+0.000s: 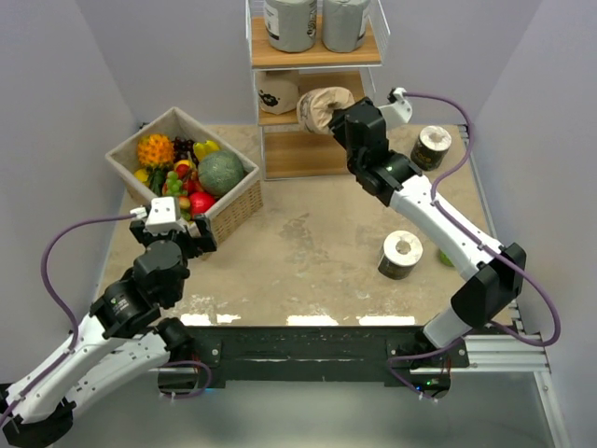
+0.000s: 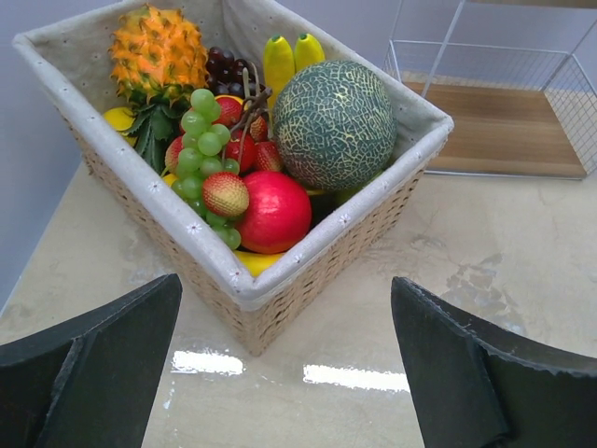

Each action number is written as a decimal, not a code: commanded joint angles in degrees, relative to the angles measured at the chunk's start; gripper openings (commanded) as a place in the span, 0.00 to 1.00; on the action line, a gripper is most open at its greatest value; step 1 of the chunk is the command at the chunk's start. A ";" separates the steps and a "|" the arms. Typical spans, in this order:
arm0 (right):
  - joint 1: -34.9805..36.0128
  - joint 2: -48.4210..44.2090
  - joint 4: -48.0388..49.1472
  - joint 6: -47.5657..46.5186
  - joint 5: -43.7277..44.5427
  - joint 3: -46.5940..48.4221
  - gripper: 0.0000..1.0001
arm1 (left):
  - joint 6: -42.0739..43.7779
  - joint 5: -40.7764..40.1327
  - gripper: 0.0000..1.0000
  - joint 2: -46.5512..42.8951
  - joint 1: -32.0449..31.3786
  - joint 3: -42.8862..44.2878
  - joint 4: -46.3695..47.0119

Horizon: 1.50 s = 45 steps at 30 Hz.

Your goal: Place and organize the paper towels onto the shelf

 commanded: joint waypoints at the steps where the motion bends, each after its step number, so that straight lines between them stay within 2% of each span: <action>1: -1.21 1.45 6.14 2.83 7.85 5.18 0.37 | -1.56 -1.71 1.00 -0.87 0.07 1.08 0.87; 8: -2.44 6.11 5.44 3.01 9.18 11.16 0.37 | -1.65 -1.80 1.00 -1.92 0.07 0.99 0.78; 11: -2.79 7.87 1.93 4.06 9.79 14.50 0.38 | -1.65 -1.80 1.00 -2.18 -0.01 0.90 0.87; 15: -2.96 8.31 3.77 4.06 10.76 14.59 0.38 | -1.74 -1.97 1.00 -2.18 0.07 0.90 0.87; 24: -3.49 11.83 -1.50 5.73 13.48 19.86 0.43 | -1.65 -2.23 1.00 -2.10 0.07 0.90 0.95; 37: -3.76 14.90 -4.94 7.58 14.27 22.77 0.44 | -1.48 -2.41 1.00 -2.01 0.07 0.90 1.13; 45: -4.37 14.90 -3.88 8.46 14.01 22.06 0.53 | -1.21 -1.88 1.00 -2.71 0.07 0.72 1.48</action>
